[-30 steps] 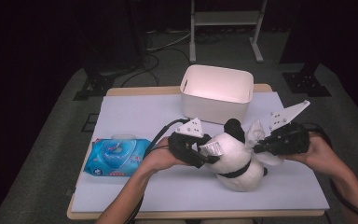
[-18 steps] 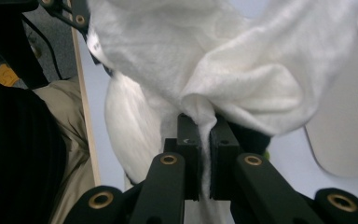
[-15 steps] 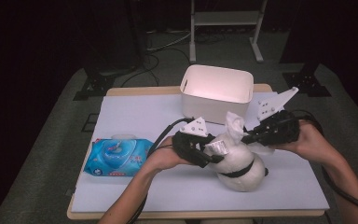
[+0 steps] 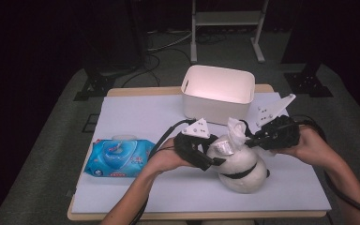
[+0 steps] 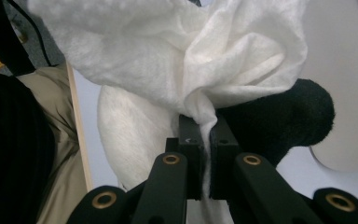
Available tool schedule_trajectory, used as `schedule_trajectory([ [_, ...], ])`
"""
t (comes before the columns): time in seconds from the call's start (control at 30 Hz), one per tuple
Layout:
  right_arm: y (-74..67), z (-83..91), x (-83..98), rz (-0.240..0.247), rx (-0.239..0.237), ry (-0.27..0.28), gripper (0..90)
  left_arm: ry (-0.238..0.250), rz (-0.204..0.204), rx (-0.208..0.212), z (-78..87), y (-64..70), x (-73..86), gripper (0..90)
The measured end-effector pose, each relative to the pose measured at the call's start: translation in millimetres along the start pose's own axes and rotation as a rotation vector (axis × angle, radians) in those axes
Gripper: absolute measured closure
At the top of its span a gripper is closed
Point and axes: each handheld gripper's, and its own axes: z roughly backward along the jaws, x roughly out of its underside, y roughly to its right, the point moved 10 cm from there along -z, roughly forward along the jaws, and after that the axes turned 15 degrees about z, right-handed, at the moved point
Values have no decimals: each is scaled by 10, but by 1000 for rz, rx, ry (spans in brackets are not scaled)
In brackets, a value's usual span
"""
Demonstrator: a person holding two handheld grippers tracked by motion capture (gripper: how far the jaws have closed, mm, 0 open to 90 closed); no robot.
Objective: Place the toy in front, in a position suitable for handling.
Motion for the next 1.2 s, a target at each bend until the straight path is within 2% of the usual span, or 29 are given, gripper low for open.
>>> schedule_trajectory([
  [0.2,2,55,100,-22,14,19,860,26,26,-1,20,9,21,206],
  [0.3,0,87,154,-33,23,18,860,10,29,-12,30,-21,61,196],
  [0.43,-2,132,222,-48,34,19,861,-3,44,-7,-4,-55,118,196],
  [0.83,-71,222,346,-63,49,19,861,-40,103,31,-240,-116,283,184],
  [0.87,-79,224,350,-59,48,23,860,-47,119,53,-333,-109,311,183],
  [0.93,-87,223,344,-58,47,25,861,-35,123,69,-385,-91,297,182],
  [1.1,-84,243,344,-58,54,28,861,4,132,80,-359,-98,221,286],
  [1.2,-103,255,303,-58,49,58,862,-4,124,78,-325,-100,210,310],
])
